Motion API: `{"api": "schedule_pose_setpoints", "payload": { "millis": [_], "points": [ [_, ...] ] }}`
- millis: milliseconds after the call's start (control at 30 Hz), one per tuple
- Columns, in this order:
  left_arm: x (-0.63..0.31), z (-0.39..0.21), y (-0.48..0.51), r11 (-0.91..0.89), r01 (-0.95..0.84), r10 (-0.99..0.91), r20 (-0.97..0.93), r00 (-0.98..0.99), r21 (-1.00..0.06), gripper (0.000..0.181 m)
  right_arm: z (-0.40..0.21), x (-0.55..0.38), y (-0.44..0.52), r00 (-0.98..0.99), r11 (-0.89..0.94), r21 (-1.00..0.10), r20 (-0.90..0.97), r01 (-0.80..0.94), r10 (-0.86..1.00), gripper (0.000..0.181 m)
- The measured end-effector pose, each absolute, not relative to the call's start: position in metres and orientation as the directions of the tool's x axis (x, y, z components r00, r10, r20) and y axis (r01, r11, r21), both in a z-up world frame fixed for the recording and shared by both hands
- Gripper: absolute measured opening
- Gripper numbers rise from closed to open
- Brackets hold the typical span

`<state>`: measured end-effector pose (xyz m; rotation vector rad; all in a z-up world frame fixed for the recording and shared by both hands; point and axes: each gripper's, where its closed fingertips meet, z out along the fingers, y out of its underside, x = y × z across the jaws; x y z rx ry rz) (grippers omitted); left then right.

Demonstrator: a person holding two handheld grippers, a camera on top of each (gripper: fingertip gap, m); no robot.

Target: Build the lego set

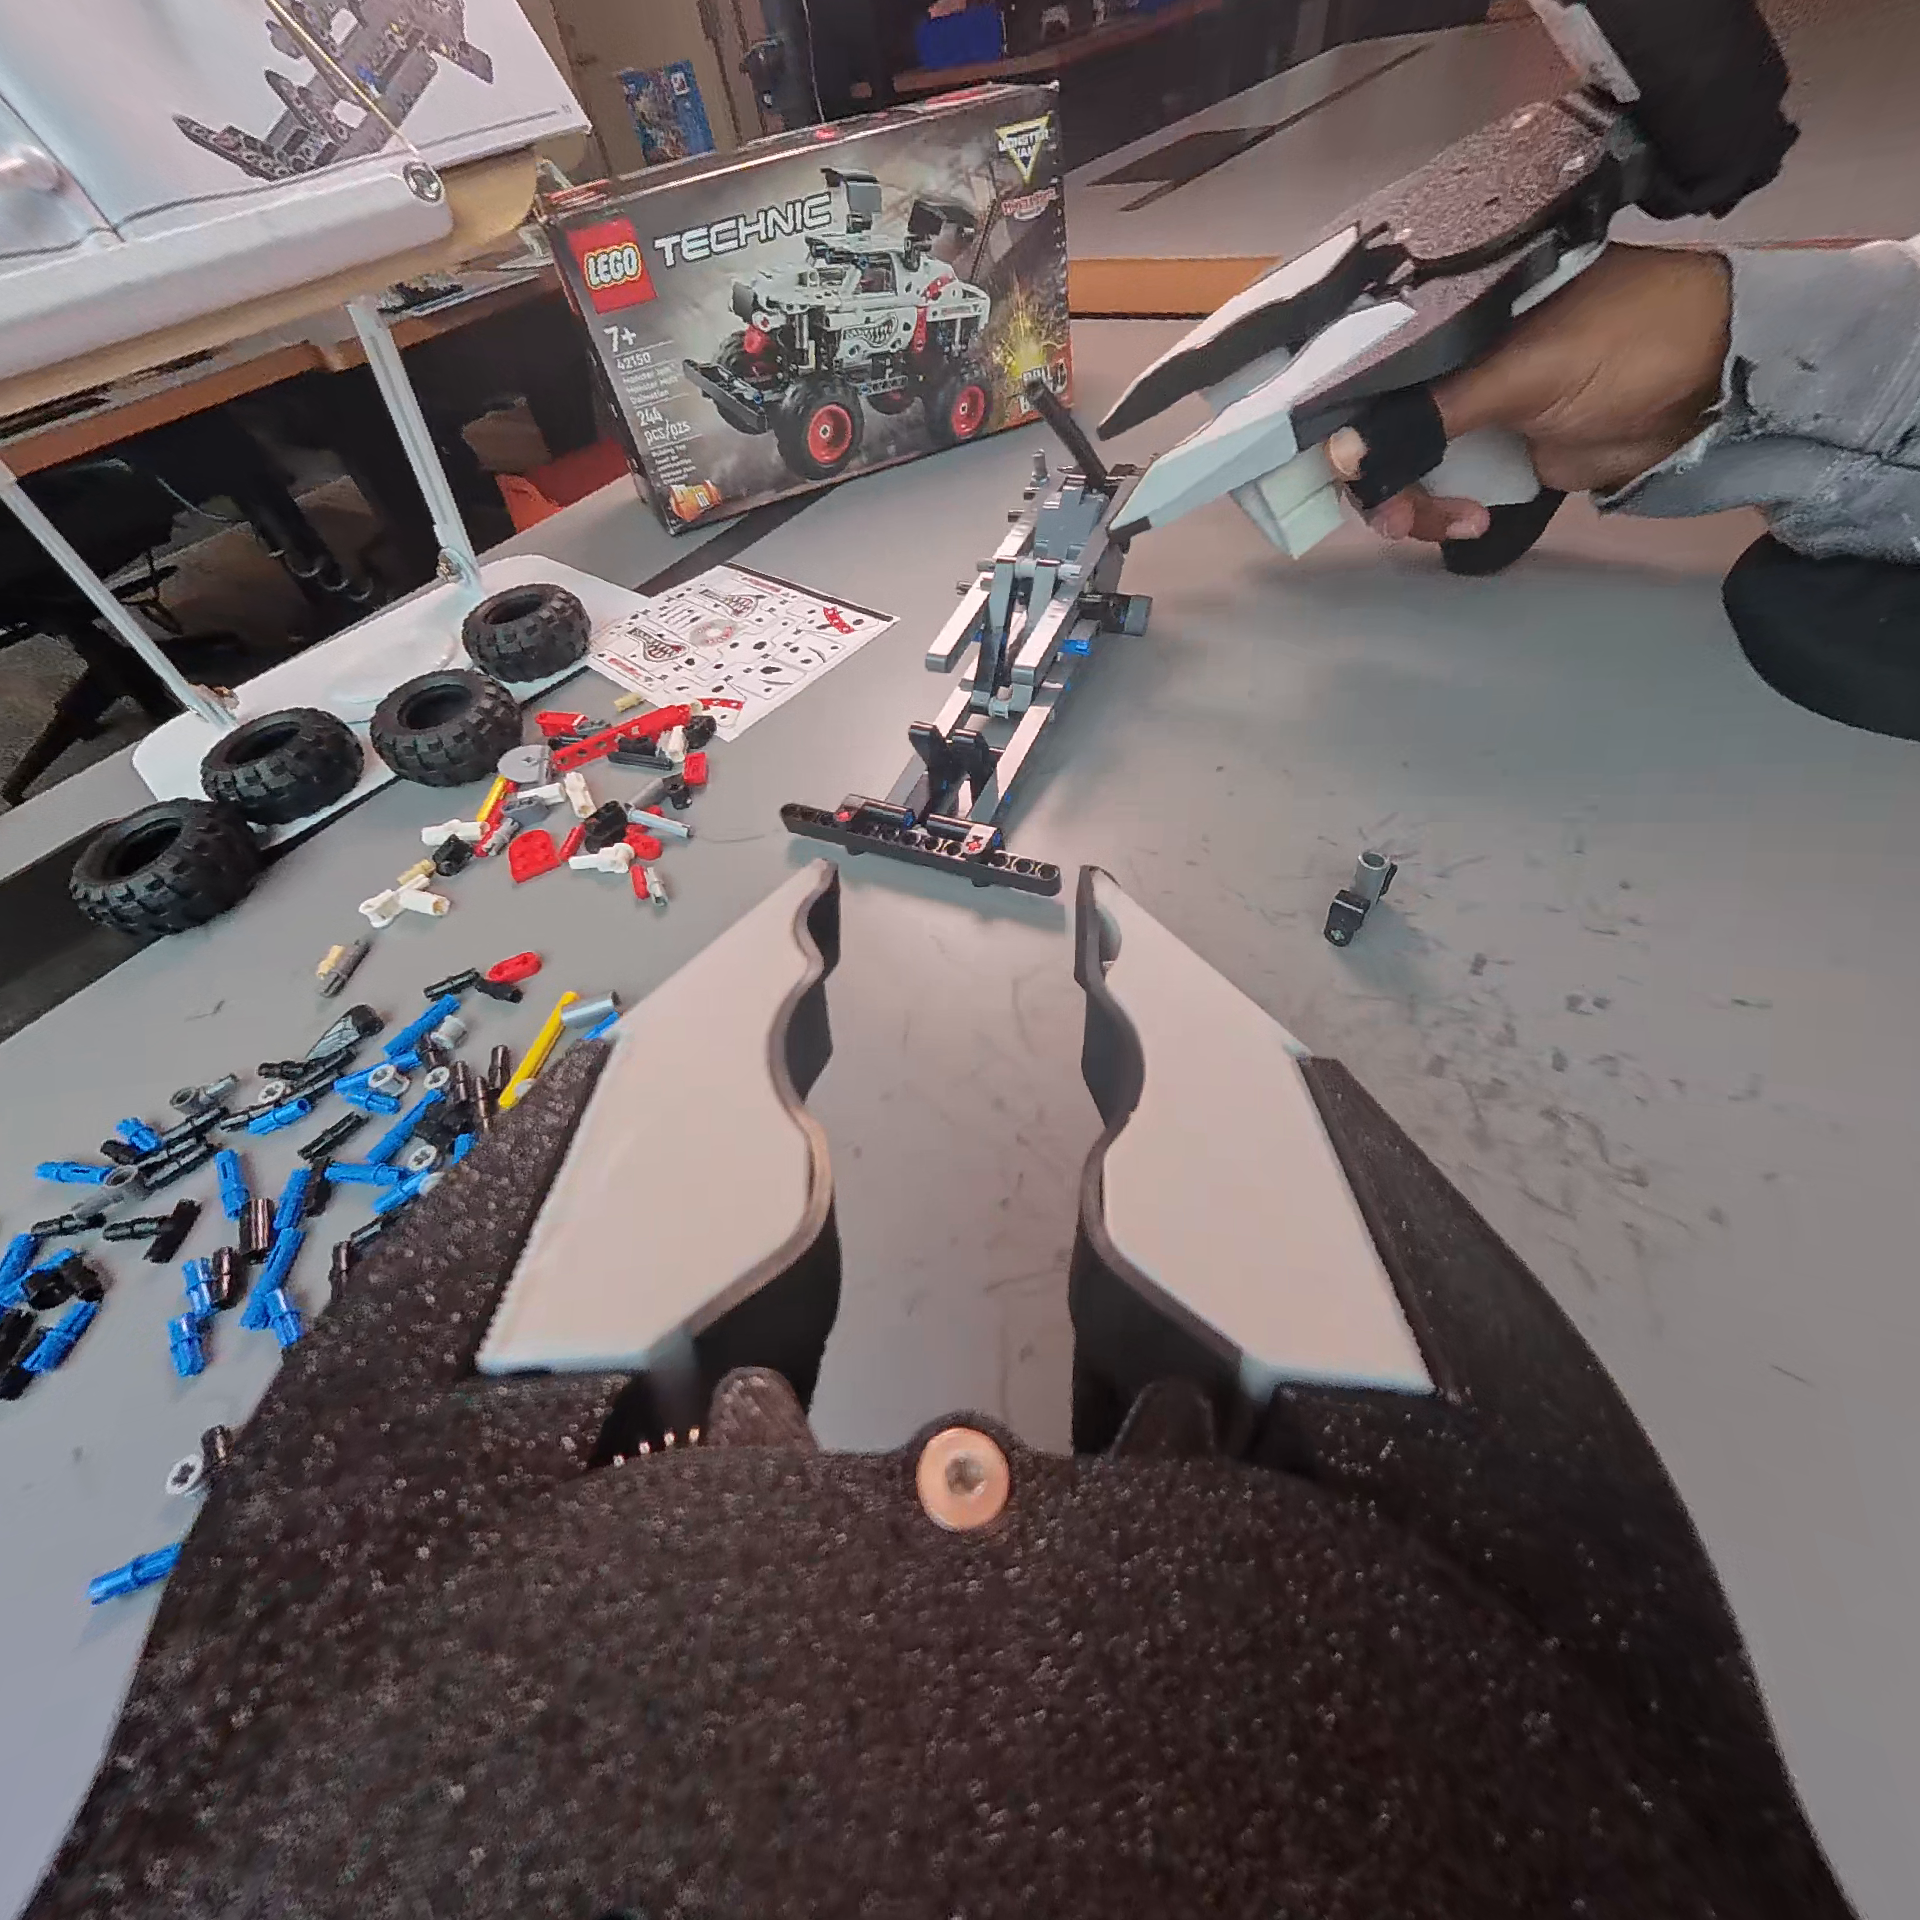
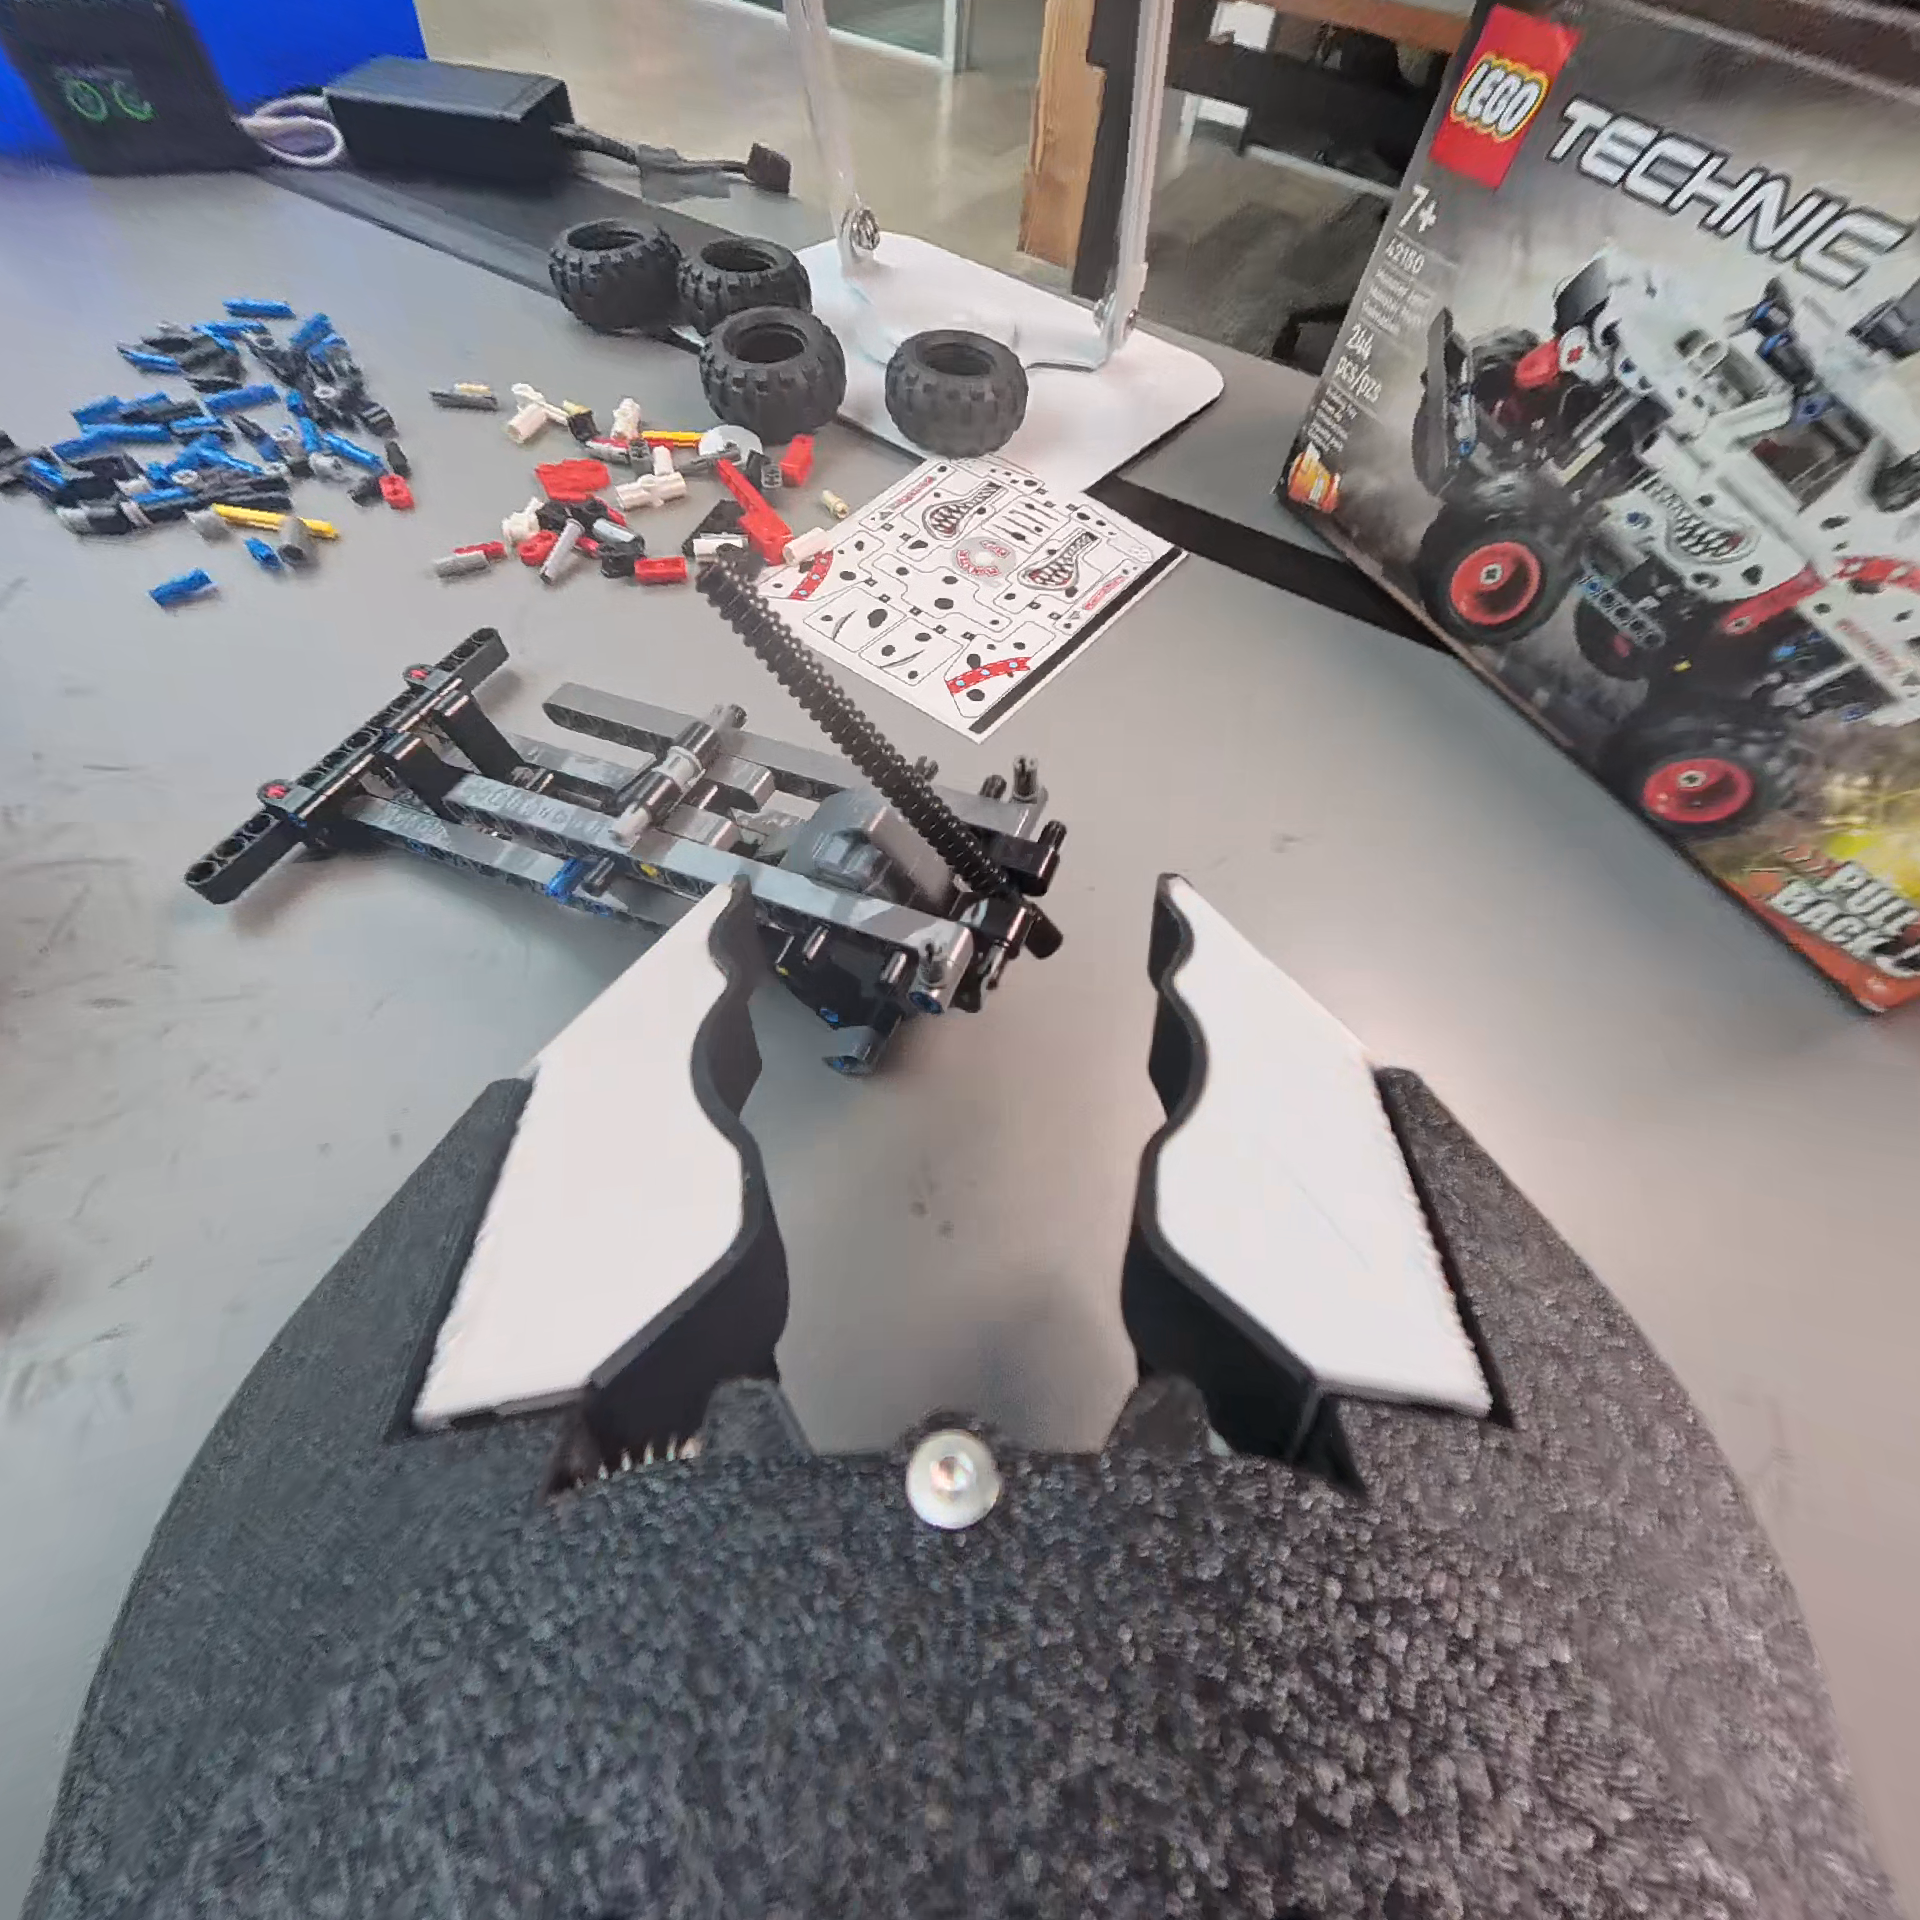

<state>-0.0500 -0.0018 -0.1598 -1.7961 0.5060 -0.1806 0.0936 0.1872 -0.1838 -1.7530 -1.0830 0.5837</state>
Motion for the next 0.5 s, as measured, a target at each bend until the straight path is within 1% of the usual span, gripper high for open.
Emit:
{"api": "schedule_pose_setpoints", "payload": {
  "millis": [67,133,233,367,500],
  "points": [
    [-0.046,-0.162,-0.003,-0.202,-0.267,-0.440,-0.157,0.884,-0.942,0.047,-0.187,0.087,0.191,0.478,-0.197,-0.895,0.019,0.399,0.878,0.075],
    [-0.042,-0.165,-0.003,-0.200,-0.293,-0.450,-0.178,0.875,-0.935,0.046,-0.188,0.079,0.189,0.410,-0.211,-0.889,-0.029,0.406,0.911,0.067],
    [-0.036,-0.168,-0.005,-0.193,-0.327,-0.476,-0.203,0.856,-0.925,0.046,-0.190,0.069,0.185,0.277,-0.208,-0.882,-0.093,0.423,0.956,0.072],
    [-0.031,-0.170,-0.007,-0.196,-0.340,-0.495,-0.207,0.844,-0.920,0.044,-0.195,0.059,0.186,0.170,-0.167,-0.859,-0.095,0.485,0.981,0.074],
    [-0.030,-0.172,-0.007,-0.202,-0.345,-0.500,-0.207,0.841,-0.917,0.043,-0.196,0.051,0.186,0.052,-0.086,-0.839,-0.069,0.537,0.996,0.070]
  ]
}}
